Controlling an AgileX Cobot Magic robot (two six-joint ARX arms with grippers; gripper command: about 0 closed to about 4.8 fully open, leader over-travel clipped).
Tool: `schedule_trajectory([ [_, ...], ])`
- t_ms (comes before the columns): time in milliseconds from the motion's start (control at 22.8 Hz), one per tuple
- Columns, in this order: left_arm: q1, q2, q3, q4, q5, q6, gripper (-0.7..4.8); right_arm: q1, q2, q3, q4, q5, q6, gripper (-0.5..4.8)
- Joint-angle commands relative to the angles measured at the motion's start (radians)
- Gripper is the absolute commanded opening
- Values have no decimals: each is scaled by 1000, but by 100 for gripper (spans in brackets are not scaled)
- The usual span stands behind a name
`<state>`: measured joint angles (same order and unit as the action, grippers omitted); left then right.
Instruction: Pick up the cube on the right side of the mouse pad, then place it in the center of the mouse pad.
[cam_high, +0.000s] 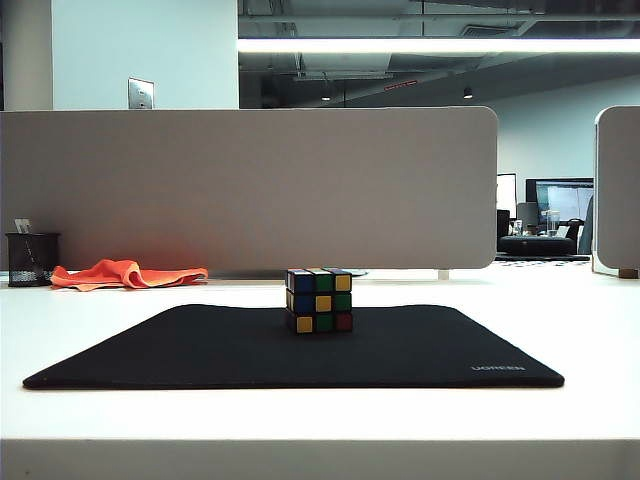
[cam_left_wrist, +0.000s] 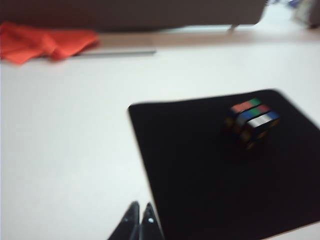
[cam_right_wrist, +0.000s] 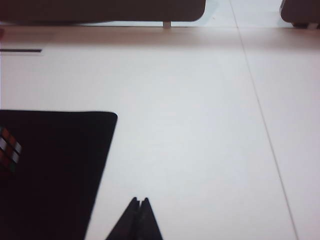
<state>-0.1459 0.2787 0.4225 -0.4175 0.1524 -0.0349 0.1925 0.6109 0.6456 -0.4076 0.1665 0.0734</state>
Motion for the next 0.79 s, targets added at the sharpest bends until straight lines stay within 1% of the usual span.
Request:
schedule_trajectory([
  [44,1,-28,-55,-13,-43,-8,26,0,-29,-40,-89,26,15,-8],
  [132,1,-28,-87,10,-45,-55,25,0,-29,-71,-58,27,19,4],
  [176,1,-28,-101,24,-50,-55,25,0,-31,-94,-11,27,19,15],
  [220,1,-29,-110,33,-59,-55,24,0,-39,-111,26,27,19,14],
  [264,0,-29,-126,55,-72,-53,24,0,-56,-142,93,25,20,14],
  [308,1,-31,-155,101,-76,-51,24,1,-89,-200,217,11,20,14],
  [352,1,-32,-179,148,-88,-48,21,1,-117,-242,292,12,19,14],
  [439,1,-37,-211,217,-87,-48,21,1,-164,-300,372,14,19,14],
  [571,1,-43,-251,296,-85,-48,21,1,-227,-365,418,14,19,14],
  [659,1,-43,-279,317,-85,-47,21,1,-294,-432,438,15,18,13],
  [791,1,-48,-326,385,-85,-47,19,1,-370,-507,439,11,3,13],
])
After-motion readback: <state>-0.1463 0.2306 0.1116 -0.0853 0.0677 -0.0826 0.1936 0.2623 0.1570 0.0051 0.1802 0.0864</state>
